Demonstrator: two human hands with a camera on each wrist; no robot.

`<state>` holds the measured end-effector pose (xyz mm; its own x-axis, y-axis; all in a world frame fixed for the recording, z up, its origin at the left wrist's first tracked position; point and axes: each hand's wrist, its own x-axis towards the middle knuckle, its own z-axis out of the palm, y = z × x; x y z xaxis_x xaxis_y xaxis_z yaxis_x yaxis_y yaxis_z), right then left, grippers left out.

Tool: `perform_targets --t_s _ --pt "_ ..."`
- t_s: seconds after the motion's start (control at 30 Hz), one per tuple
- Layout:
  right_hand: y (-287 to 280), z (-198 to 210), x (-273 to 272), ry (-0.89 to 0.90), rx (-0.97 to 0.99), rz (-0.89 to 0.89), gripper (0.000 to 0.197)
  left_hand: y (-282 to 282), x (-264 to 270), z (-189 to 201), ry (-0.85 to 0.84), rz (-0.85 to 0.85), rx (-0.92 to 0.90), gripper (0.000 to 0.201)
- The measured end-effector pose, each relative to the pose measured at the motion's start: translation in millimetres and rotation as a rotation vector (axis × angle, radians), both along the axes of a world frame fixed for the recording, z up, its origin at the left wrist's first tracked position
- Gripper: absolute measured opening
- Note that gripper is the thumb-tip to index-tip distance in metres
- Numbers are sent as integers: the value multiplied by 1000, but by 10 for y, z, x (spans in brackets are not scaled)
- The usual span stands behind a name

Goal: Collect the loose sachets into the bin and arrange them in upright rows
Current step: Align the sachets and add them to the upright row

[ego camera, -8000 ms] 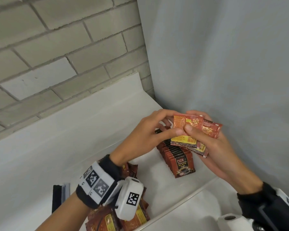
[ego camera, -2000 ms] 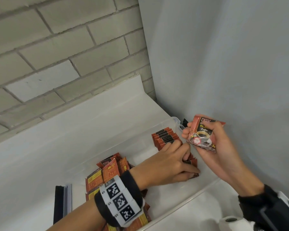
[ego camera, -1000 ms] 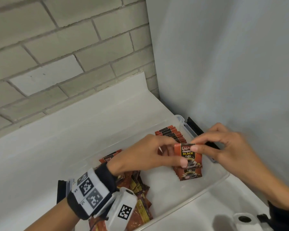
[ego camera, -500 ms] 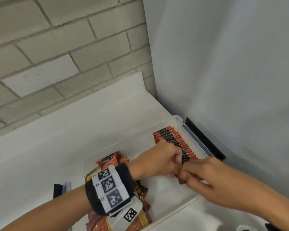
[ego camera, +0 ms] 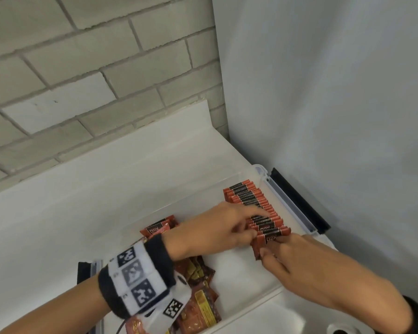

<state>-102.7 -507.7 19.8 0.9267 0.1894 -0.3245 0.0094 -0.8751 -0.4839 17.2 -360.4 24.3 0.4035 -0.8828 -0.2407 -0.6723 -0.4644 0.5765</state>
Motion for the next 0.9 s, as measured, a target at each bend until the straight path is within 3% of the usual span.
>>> perform_targets --t_s 0.07,0.2,0.3,0.37,0.47,0.7,0.8,0.9 --pt "-5 -7 -1 6 -17 0 37 98 43 21 224 258 -67 22" --pt "15 -10 -1 32 -79 27 40 174 -32 -4 820 598 5 30" --pt "36 32 3 49 -124 46 38 119 -184 -101 1167 622 8 42" --pt "43 67 9 65 -150 74 39 56 -272 -191 1286 554 -19 44" --pt "42 84 17 87 -201 150 38 -24 -312 -266 1326 555 -48 42" --pt "31 69 24 120 -150 87 39 46 -301 -187 1277 609 -39 33" --pt "30 127 21 147 -91 73 45 245 -214 61 1049 633 -34 28" --pt "104 217 65 138 -49 66 54 588 -3 282 622 489 6 31"
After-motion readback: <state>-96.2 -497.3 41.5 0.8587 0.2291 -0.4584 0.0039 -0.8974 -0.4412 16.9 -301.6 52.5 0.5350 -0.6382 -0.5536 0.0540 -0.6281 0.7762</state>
